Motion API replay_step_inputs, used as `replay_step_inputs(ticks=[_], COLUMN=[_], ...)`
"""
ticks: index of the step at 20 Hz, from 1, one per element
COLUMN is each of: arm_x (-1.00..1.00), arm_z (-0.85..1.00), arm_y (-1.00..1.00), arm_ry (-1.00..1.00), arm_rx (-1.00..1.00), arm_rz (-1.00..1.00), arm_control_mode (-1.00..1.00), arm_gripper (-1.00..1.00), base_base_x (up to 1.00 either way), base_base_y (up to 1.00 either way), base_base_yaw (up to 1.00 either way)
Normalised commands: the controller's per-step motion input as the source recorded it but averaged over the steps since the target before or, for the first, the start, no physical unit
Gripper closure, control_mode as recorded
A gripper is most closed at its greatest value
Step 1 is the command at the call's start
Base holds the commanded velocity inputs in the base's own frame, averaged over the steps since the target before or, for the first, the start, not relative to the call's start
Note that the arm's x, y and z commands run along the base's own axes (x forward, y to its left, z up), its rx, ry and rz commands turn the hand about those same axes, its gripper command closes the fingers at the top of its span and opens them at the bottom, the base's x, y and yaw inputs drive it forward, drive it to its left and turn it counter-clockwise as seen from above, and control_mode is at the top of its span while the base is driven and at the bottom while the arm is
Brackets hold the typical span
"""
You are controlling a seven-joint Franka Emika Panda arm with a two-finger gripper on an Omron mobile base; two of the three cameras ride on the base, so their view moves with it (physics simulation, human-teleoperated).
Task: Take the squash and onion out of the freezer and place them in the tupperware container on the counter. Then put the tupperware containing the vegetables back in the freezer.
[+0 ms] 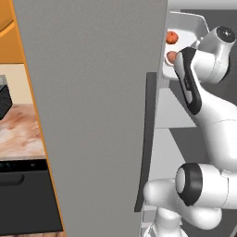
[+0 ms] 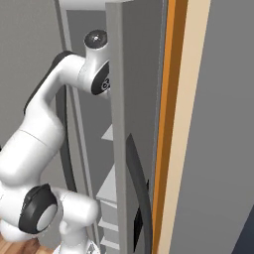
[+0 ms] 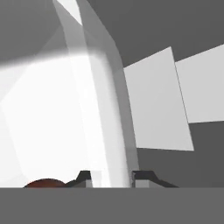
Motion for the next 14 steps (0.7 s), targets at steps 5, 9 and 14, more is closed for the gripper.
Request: replay_step_inputs(ticks=[5, 9, 14], arm_x=[0.62, 0.51, 0.45], arm_z=[0.1, 0.12, 0.17], arm_y=[0.0, -0.01, -0.05], arm_ry=[0.0, 0.0, 0.0], arm_rx=[0.0, 0.0, 0.0], arm_rz=[0.0, 0.0, 0.03], arm_control_mode=[-1.0, -1.0, -1.0], arm_gripper=[1.0, 1.0, 1.0], base_base_x=[0.0, 0.0, 0.0], base_base_y=[0.0, 0.0, 0.0], base_base_yaw=[0.0, 0.0, 0.0])
